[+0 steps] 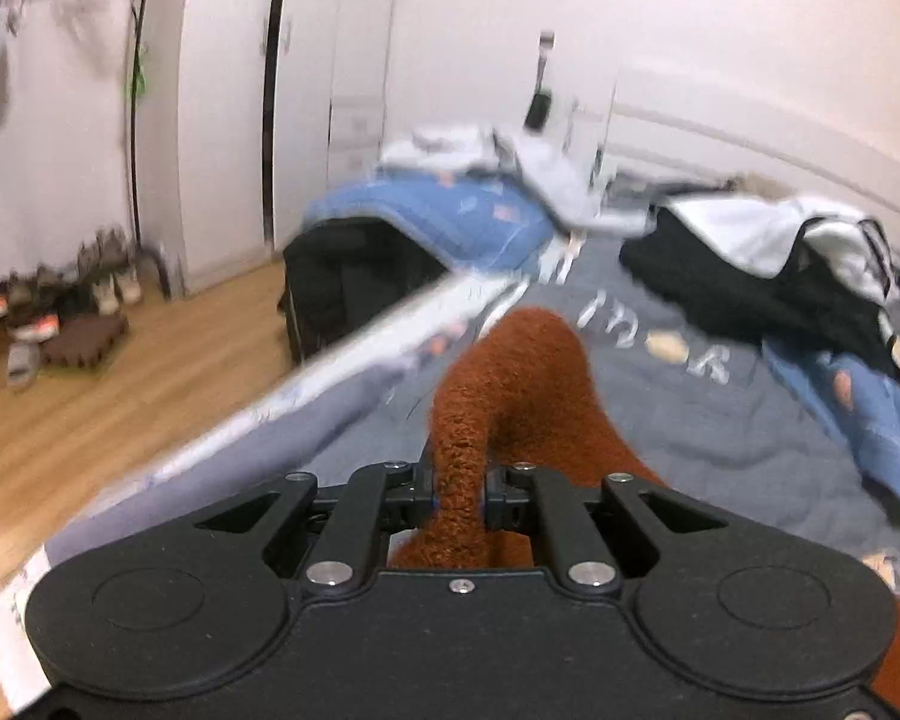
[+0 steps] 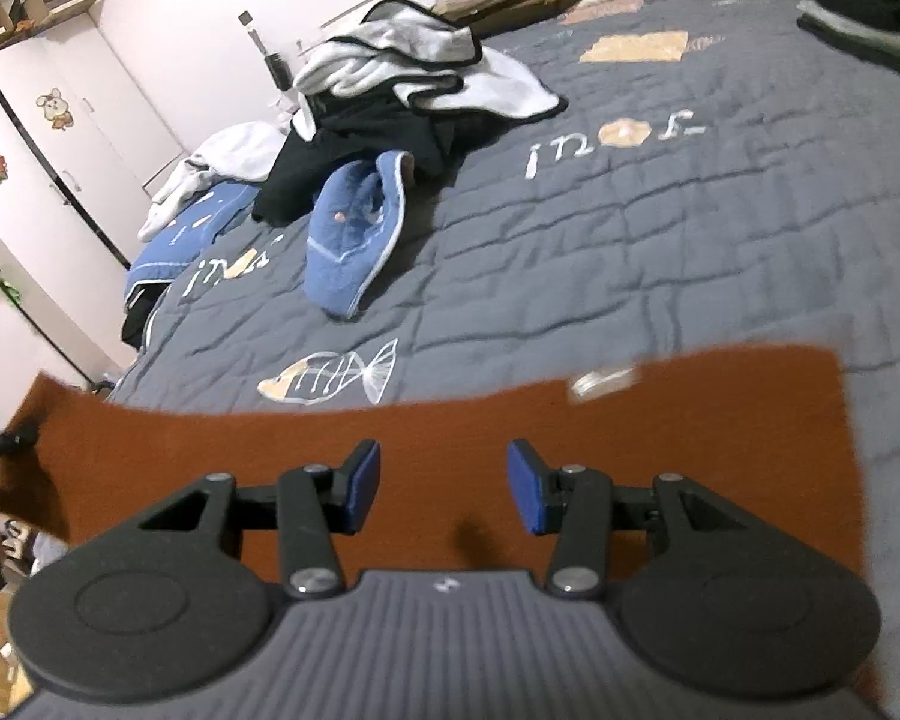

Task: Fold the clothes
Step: 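Grasp the rust-brown garment edge with the left gripper and lift it, then lower the garment edge and open the left gripper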

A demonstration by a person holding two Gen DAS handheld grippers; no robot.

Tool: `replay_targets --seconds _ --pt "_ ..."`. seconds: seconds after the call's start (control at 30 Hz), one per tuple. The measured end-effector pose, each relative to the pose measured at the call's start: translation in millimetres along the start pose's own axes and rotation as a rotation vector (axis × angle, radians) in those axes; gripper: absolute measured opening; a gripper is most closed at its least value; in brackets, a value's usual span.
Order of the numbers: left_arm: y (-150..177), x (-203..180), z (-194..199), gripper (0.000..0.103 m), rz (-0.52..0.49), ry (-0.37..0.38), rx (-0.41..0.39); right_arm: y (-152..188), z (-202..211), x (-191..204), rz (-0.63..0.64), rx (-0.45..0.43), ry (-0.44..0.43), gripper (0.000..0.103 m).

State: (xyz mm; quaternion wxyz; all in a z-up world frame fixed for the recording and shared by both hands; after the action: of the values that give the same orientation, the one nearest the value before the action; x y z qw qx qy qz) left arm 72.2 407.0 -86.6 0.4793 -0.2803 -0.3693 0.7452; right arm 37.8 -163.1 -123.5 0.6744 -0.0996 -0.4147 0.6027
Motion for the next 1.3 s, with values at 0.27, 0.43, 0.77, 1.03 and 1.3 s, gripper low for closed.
replay_targets --seconds 0.27,0.43,0.77,1.03,1.3 --pt "18 -69 28 0.052 -0.176 0.151 0.029 -30 28 -69 -0.008 -0.028 0.226 0.046" --pt "45 -171 67 0.052 -0.262 0.485 0.057 -34 29 -106 0.011 0.004 0.289 0.046" --pt "117 -297 131 0.052 -0.359 0.851 0.136 -19 -7 -127 0.058 0.075 0.262 0.046" --pt "135 -315 121 0.052 -0.384 0.842 0.177 -14 -13 -129 -0.001 0.080 0.232 0.030" --pt "136 -321 120 0.053 -0.390 0.841 0.182 -28 6 -132 -0.064 -0.005 0.193 0.002"
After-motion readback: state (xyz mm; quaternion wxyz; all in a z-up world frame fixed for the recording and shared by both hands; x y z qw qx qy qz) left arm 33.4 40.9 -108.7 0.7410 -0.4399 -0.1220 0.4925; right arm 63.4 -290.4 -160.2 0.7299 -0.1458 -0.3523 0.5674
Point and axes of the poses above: each gripper's, at about its wrist camera, not at the fingertips, and z roughly against the way its jaws point, x to its left, y to its underside, the point moved 10 cm from there along -z, roughly the way its jaws point, and after that the axes turned 1 degree about -y, right-handed, at the moved point
